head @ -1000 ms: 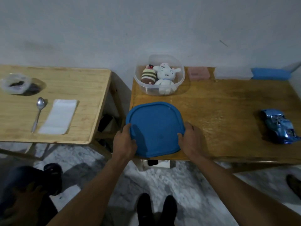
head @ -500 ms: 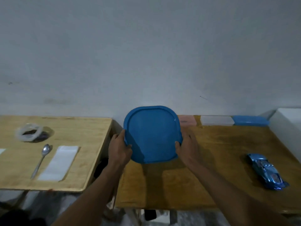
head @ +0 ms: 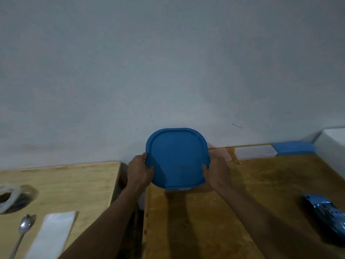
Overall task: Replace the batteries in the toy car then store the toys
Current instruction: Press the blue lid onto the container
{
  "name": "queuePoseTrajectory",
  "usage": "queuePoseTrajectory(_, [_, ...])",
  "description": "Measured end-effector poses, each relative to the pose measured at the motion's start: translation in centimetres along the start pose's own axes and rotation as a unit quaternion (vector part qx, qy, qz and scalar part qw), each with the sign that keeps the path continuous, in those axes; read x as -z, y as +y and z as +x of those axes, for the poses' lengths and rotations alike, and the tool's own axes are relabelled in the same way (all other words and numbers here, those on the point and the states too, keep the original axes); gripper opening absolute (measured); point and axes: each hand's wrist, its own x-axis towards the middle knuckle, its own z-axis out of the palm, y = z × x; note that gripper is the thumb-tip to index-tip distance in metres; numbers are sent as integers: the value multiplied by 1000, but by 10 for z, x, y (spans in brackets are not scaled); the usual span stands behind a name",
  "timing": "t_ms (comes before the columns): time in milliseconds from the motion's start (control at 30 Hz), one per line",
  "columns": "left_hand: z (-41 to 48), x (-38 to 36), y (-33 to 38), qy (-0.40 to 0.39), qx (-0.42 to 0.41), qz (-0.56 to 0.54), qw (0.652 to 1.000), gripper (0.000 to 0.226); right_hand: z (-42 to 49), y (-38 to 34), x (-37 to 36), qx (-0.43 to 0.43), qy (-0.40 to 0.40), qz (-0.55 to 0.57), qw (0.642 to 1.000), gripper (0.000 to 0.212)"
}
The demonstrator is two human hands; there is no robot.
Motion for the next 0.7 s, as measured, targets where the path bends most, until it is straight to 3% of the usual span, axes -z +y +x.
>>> queuePoseTrajectory(467, [51,-28,-31,-63,29,3,998,38,40,10,-29,-23,-73,-75,994,2])
queuePoseTrajectory(567, [52,-31,-34,-71,36,6,997,40,44,13,-32,-18,-79,-72,994,17])
queuePoseTrajectory(700, [55,-33,-37,-73,33,6,997,42,47,13,-34,-29,-82,-87,992,7])
